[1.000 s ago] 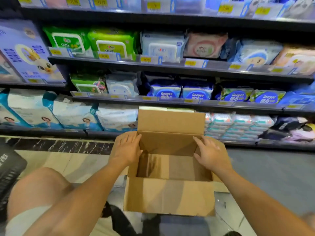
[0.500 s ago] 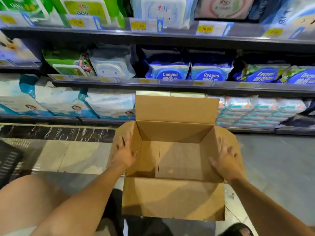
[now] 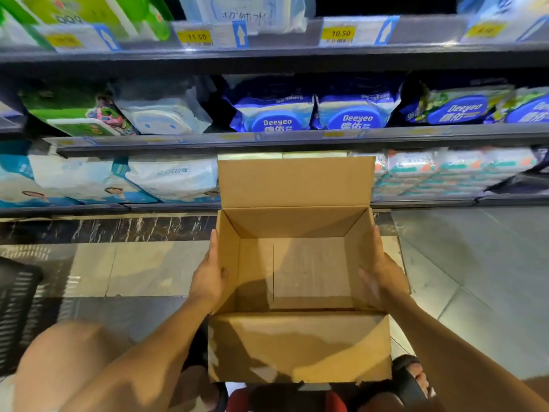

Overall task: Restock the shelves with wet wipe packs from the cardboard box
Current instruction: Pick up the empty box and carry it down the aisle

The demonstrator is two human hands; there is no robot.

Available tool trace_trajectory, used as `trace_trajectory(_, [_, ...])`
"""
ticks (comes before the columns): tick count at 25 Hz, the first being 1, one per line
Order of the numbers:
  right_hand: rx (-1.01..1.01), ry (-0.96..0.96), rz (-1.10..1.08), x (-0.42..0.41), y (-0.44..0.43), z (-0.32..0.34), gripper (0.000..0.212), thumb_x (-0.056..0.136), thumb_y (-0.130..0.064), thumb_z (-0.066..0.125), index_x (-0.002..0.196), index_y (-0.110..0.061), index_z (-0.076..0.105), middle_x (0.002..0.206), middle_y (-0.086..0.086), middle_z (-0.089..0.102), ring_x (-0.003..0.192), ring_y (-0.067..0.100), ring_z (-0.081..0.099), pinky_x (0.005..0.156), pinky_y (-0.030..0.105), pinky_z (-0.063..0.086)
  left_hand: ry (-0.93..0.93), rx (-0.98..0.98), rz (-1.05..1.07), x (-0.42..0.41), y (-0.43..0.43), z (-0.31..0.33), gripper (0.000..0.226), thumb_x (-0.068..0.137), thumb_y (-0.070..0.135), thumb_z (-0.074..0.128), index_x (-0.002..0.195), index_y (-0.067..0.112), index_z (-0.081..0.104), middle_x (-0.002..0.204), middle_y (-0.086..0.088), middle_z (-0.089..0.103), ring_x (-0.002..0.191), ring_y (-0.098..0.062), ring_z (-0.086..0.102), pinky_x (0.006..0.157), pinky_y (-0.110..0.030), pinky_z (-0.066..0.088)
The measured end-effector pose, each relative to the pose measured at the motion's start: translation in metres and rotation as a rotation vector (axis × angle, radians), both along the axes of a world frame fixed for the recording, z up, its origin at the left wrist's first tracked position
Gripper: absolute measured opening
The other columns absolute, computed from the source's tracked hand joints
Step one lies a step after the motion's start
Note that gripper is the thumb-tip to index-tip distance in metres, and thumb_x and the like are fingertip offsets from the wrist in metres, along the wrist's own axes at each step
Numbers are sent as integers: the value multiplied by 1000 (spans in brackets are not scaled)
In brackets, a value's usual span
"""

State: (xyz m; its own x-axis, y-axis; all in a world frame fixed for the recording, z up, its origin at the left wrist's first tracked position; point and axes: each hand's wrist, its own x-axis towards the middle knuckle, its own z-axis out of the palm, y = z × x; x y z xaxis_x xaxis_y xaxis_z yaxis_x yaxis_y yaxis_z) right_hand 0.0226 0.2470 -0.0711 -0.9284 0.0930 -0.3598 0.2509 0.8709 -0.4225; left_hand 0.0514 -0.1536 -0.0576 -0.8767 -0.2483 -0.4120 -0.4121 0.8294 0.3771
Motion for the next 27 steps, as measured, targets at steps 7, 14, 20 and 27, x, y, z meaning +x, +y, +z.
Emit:
trace_trajectory(7, [-40, -59, -38, 11, 14, 114, 119, 92, -20, 72, 154, -49, -25, 126, 14, 66, 96, 31, 68, 77, 44, 56, -15, 33, -57, 0, 9, 112, 111, 100, 13, 61, 153, 49, -30, 144, -12, 57, 98, -24, 66, 81, -39, 57])
trace_trajectory(14, [47, -102, -81, 35, 37, 265, 117, 93, -29, 69, 149, -52, -32, 102, 8, 69, 77, 28, 67, 66, 42, 57, -77, 31, -141, -7, 26, 261, 108, 99, 11, 58, 157, 42, -27, 127, -14, 63, 80, -19, 62, 67, -34, 50])
trace_trajectory(20, [19, -169, -161, 63, 64, 359, 109, 98, -32, 63, 147, -57, -31, 116, 7, 64, 93, 30, 67, 80, 46, 58, -156, 20, -192, 3, 55, 355, 105, 102, 10, 55, 154, 44, -29, 96, -5, 63, 69, -12, 60, 58, -26, 49])
trace_trajectory(27, [-55, -102, -374, 108, 136, 403, 106, 97, -30, 63, 149, -60, -25, 107, 7, 66, 84, 31, 68, 76, 51, 61, -148, 63, -414, -36, 139, 395, 102, 102, 9, 52, 156, 41, -28, 99, -12, 68, 67, -17, 63, 55, -32, 50])
